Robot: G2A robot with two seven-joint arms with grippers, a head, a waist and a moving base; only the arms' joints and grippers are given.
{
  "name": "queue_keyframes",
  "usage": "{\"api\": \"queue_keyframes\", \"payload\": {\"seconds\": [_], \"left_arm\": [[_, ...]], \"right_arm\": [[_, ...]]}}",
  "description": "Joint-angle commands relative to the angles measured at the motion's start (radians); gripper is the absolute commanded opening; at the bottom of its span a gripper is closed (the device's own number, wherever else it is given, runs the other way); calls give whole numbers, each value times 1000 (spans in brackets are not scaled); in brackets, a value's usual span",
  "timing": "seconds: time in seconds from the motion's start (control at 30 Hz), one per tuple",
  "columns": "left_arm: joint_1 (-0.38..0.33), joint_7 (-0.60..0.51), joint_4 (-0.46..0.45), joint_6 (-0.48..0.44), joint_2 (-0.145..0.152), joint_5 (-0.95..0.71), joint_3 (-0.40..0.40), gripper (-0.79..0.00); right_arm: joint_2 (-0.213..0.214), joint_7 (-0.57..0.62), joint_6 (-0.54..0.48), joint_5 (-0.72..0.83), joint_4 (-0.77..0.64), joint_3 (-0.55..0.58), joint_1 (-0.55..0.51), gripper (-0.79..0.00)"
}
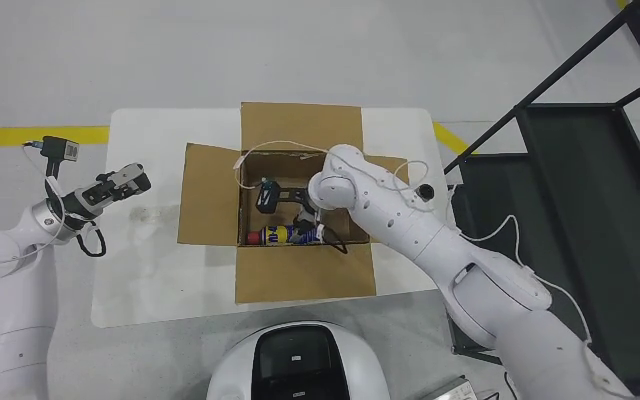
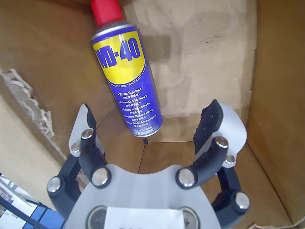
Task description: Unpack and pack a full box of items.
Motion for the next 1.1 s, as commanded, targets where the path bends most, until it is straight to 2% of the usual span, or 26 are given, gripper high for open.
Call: {"api": "queue_keyframes", "payload": {"seconds": [0.0,0.63,0.67,0.7,0.73,0.77,0.8,0.83,1.07], "left_arm": [[0,0,0,0,0,0,0,0],[0,0,0,0,0,0,0,0],[0,0,0,0,0,0,0,0],[0,0,0,0,0,0,0,0],[0,0,0,0,0,0,0,0],[0,0,0,0,0,0,0,0],[0,0,0,0,0,0,0,0],[0,0,0,0,0,0,0,0],[0,0,0,0,0,0,0,0]], "right_arm": [[-16,-6,-7,2,45,-24,16,0],[-162,-70,-93,55,395,-160,105,-3],[-166,-75,-95,56,406,-162,108,-49],[-173,-82,-98,56,421,-165,111,-139],[-179,-88,-101,55,435,-169,114,-409],[-184,-95,-103,57,449,-171,116,-529],[-190,-101,-106,56,462,-173,119,-748],[-195,-106,-109,55,475,-176,122,-785],[-224,-157,-121,52,543,-182,139,-785]]}}
